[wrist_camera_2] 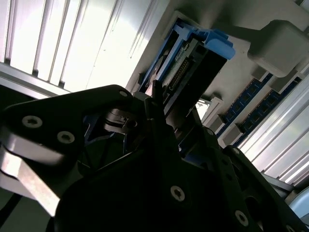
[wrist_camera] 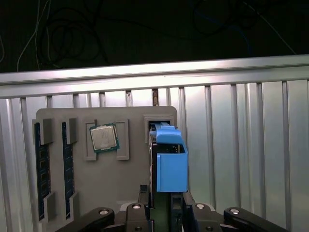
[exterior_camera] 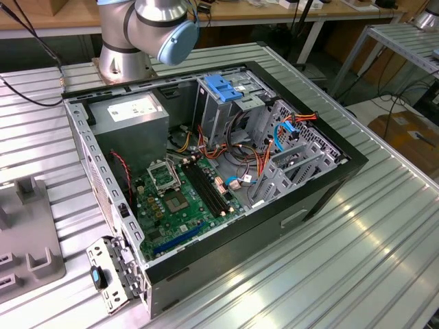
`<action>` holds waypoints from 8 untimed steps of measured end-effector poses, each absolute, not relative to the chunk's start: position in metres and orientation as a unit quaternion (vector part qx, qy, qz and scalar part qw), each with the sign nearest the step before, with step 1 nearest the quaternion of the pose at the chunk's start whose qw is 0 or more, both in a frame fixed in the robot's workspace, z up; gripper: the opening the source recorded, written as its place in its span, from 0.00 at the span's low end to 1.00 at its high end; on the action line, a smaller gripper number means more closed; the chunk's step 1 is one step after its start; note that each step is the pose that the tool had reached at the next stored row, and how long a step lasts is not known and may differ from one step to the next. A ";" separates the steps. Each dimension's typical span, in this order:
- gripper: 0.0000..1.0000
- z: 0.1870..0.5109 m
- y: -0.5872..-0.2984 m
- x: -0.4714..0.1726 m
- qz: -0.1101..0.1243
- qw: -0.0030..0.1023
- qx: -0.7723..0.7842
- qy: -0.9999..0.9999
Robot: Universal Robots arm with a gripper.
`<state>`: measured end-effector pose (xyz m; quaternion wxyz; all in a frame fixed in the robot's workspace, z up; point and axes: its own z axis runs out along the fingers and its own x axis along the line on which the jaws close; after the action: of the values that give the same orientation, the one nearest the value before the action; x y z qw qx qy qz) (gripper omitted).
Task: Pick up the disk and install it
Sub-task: 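Pick up the disk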
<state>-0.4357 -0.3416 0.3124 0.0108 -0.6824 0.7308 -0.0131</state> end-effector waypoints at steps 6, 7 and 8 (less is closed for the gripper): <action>0.35 0.333 -0.342 -0.436 -0.014 0.011 -0.682 0.731; 0.35 0.336 -0.342 -0.436 -0.014 0.010 -0.682 0.731; 0.35 0.339 -0.342 -0.436 -0.014 0.010 -0.682 0.731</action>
<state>-0.4357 -0.3415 0.3390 0.0105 -0.6824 0.7308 -0.0136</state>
